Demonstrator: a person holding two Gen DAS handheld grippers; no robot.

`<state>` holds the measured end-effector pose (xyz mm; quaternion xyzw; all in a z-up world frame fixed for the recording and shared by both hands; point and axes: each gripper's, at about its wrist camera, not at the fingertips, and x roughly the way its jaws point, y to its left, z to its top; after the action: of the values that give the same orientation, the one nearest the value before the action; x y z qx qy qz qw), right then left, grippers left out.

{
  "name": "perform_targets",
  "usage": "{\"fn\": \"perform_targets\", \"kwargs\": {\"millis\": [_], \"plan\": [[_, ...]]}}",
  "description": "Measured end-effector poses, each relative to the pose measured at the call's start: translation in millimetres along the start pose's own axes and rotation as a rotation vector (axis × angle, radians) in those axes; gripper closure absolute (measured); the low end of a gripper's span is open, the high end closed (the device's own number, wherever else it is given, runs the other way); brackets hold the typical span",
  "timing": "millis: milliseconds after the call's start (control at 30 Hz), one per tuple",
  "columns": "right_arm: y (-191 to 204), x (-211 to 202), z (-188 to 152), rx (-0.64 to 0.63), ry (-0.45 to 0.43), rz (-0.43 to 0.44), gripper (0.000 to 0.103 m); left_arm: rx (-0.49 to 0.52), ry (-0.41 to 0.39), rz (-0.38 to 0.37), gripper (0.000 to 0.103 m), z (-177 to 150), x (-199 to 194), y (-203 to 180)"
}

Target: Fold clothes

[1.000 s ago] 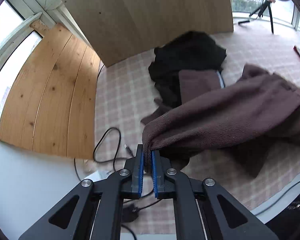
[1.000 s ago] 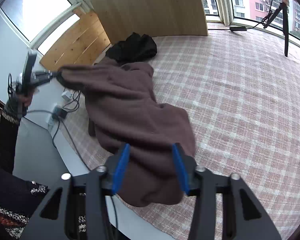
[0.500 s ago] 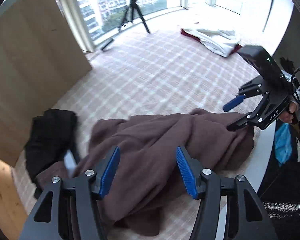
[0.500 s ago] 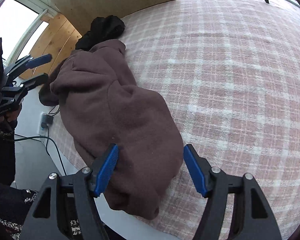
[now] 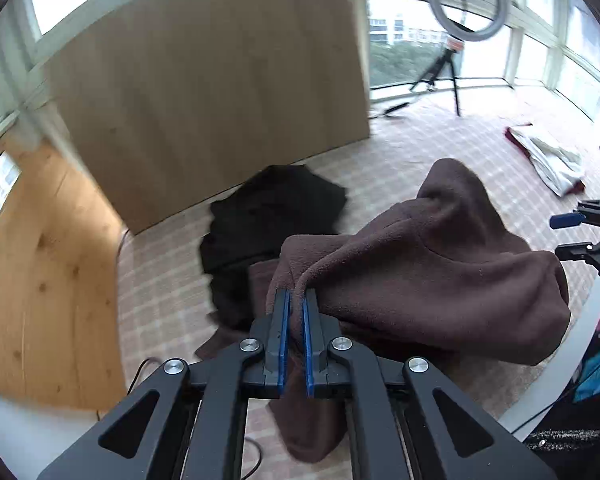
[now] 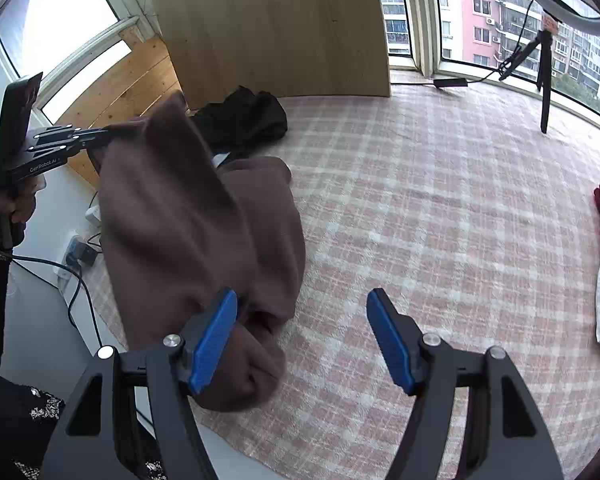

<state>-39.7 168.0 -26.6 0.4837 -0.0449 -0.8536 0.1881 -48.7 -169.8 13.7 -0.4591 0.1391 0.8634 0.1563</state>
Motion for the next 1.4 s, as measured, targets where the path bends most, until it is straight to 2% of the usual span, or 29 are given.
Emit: {"fn": "perform_targets", "kwargs": {"millis": [67,133,267,400,533,600,800,833,867,900,967,1000,1067,1233,1400], "plan": [[7,4,7,-0.019,-0.006,0.003,0.036,-0.081,0.005,0.05,0.097,-21,-6,35],[10,11,12,-0.009,0.003,0.03,0.036,-0.116,0.047,0.047,0.097,-45,4,49],[36,32,19,-0.047,0.054,0.139,0.036,-0.148,0.053,0.016,0.097,-60,14,54],[79,39,2,-0.193,0.106,0.189,0.036,-0.156,0.045,-0.01,0.097,-67,20,58],[115,40,-30,-0.265,0.14,0.275,0.036,-0.143,0.03,-0.049,0.097,-61,17,64],[136,46,-43,-0.322,0.152,0.264,0.036,-0.128,0.023,-0.063,0.097,-56,17,66],[173,86,-79,-0.463,0.173,0.114,0.036,-0.076,0.015,-0.081,0.097,-51,22,67],[173,96,-83,-0.478,0.176,0.067,0.041,-0.081,0.008,-0.085,0.097,-51,21,67],[172,105,-83,-0.473,0.189,0.036,0.056,-0.086,-0.004,-0.088,0.097,-50,18,67],[165,105,-77,-0.421,0.195,0.059,0.096,-0.091,-0.017,-0.091,0.097,-48,13,67],[152,104,-65,-0.319,0.199,0.109,0.097,-0.1,-0.049,-0.095,0.097,-44,1,66],[145,89,-54,-0.28,0.151,0.145,0.097,-0.104,-0.07,-0.095,0.097,-39,-8,65],[133,47,-28,-0.247,0.007,0.14,0.097,-0.108,-0.119,-0.092,0.097,-25,-29,60],[87,-63,49,-0.12,-0.287,0.072,0.097,-0.063,-0.311,0.011,0.097,29,-119,30],[69,-189,83,-0.17,-0.532,0.028,0.097,-0.053,-0.511,0.11,0.097,70,-226,-16]]}}
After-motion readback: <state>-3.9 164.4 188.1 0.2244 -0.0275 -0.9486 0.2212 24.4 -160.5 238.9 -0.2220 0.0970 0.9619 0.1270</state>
